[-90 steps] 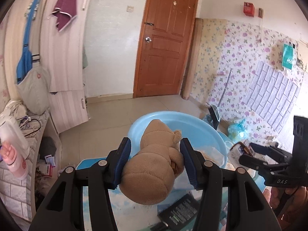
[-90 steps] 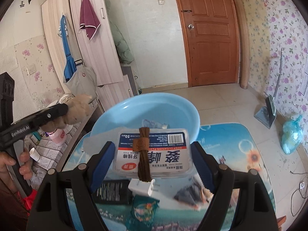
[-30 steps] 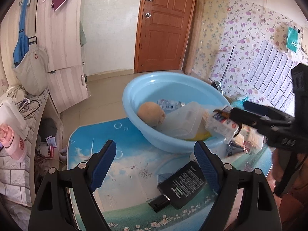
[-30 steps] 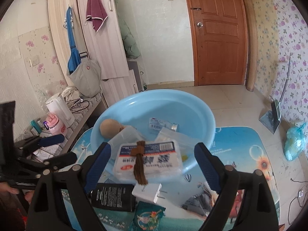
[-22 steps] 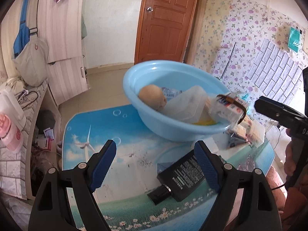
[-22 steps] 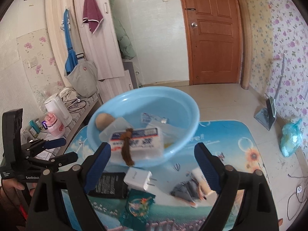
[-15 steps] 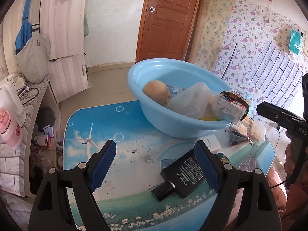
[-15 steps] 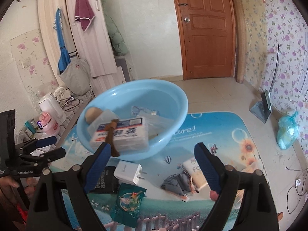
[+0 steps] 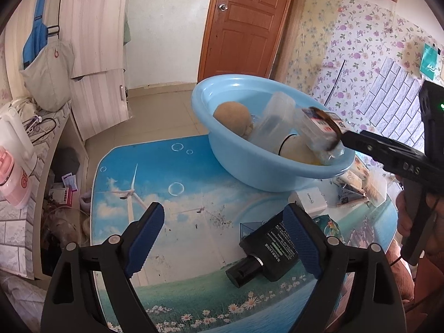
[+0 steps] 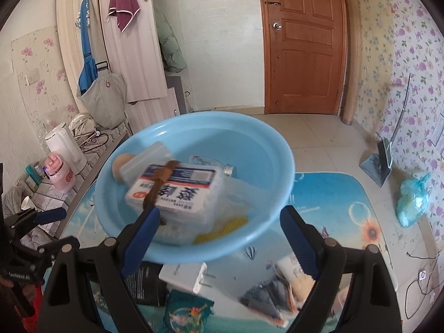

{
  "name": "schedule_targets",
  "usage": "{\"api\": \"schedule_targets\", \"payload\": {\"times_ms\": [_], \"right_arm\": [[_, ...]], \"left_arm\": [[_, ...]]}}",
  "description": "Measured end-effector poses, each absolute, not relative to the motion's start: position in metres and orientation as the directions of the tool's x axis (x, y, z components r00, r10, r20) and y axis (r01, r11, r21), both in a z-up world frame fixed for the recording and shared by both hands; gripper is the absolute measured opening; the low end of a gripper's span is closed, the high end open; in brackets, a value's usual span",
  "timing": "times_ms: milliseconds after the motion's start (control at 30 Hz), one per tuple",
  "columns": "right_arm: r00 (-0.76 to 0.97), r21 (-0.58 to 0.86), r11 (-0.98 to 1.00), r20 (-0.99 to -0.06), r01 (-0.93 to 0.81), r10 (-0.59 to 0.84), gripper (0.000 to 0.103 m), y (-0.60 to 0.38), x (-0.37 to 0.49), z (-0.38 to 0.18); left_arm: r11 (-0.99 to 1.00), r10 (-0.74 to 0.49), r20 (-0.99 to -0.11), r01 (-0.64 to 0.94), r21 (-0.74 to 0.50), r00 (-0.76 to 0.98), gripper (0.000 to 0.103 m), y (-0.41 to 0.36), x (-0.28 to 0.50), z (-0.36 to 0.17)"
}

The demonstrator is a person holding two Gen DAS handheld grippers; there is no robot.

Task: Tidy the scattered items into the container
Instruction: 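Lower the plush toy and white pack into the blue basin and open both grippers, then withdraw both grippers toward the black box and the clear toothpick container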

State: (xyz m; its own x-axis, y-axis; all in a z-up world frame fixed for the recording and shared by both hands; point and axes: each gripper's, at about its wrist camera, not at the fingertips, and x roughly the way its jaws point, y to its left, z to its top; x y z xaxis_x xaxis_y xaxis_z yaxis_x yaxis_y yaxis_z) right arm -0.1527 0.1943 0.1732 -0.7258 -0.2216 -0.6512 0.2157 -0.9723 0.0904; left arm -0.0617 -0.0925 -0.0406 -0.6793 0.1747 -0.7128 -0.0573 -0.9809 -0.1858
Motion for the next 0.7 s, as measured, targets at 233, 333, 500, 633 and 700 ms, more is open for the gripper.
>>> {"api": "schedule_targets", "payload": {"times_ms": [233,333,500,633,700], "right_arm": [[-0.722,0.100,-0.970,-0.652,0.220,-0.231,0.090,0.189,-0.159,0.174],[-0.725,0.106,-0.970,-0.648,0.220,-0.235,0.090,0.191,-0.153,0.176],[-0.731,0.132,-0.972,-0.641,0.196,-0.234,0.090,0.205,-0.142,0.179],[-0.730,0.149,-0.973,-0.643,0.176,-0.231,0.090,0.215,-0.134,0.178],[-0.729,0.152,-0.973,-0.645,0.172,-0.230,0.090,0.218,-0.129,0.177]], "left_arm": [[-0.983,0.170,-0.716,-0.061,-0.175,-0.677,0.088,-0.090,-0.061,-0.040],[-0.983,0.167,-0.716,-0.059,-0.173,-0.677,0.089,-0.089,-0.060,-0.040],[-0.984,0.167,-0.716,-0.066,-0.168,-0.678,0.093,-0.084,-0.058,-0.041],[-0.985,0.168,-0.718,-0.077,-0.157,-0.676,0.095,-0.078,-0.055,-0.041],[-0.985,0.167,-0.720,-0.080,-0.154,-0.674,0.097,-0.075,-0.054,-0.042]]}}
